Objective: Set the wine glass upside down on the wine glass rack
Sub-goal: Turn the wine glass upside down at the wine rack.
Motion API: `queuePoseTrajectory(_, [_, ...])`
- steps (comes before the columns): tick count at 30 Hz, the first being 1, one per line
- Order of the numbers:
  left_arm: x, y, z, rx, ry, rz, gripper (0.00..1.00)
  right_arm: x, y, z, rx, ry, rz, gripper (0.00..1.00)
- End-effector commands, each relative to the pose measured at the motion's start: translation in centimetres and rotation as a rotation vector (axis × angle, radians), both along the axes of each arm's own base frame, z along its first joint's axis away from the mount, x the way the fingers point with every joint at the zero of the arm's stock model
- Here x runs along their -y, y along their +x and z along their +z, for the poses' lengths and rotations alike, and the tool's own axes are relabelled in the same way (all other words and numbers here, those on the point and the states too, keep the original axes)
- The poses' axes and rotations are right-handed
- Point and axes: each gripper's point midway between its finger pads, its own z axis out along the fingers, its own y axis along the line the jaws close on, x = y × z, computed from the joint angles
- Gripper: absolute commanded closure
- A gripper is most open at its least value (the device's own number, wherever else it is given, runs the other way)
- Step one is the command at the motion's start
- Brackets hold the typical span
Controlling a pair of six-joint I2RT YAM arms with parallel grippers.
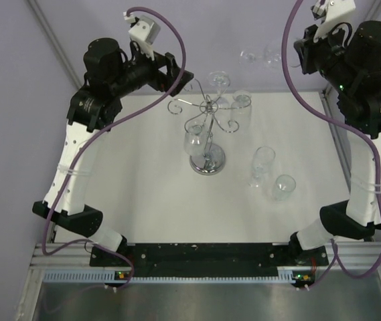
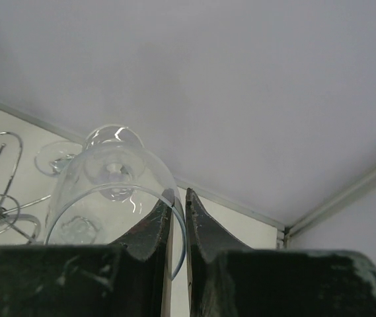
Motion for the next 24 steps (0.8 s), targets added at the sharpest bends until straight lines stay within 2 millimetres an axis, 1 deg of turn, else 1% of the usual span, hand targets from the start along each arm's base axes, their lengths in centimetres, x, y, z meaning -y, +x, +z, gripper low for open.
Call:
queuePoseTrajectory(1, [1.2,-0.2,3.0,0.041,-0.109,-0.049,0.01,-3.1,-2.6,6.2,0.215,0.057,0.122,1.00])
queuePoseTrajectory(4, [1.8,-0.2,2.8,0.016,-0.129,-0.061,0.01,-4.8,-3.6,6.9,0.238,0.071,0.183,1.00])
queuePoseTrajectory(6, [2.1,-0.1,2.6,-0.001,-0.140,-0.063,0.01,-5.7,-4.6,7.7,0.262,0.088,0.227,1.00])
queuePoseTrajectory(10, [2.6,-0.1,2.2,-0.025,-0.151,-0.070,0.01,-6.8,-5.6,8.3,0.269,0.126,0.286,1.00])
queuePoseTrajectory(14, [3.1,-0.1,1.7,-0.048,-0.159,-0.069,0.01,-7.4,-6.6,8.7,0.270,0.150,0.331,1.00])
queuePoseTrajectory(20, [3.9,0.5,1.0,-0.059,-0.154,-0.070,0.01,-8.1,-7.8,8.9,0.260,0.180,0.395,1.00])
queuePoseTrajectory(24, [4.7,0.7,0.7,-0.078,-0.165,-0.097,0.08,-8.3,-8.5,9.0,0.255,0.192,0.420,1.00])
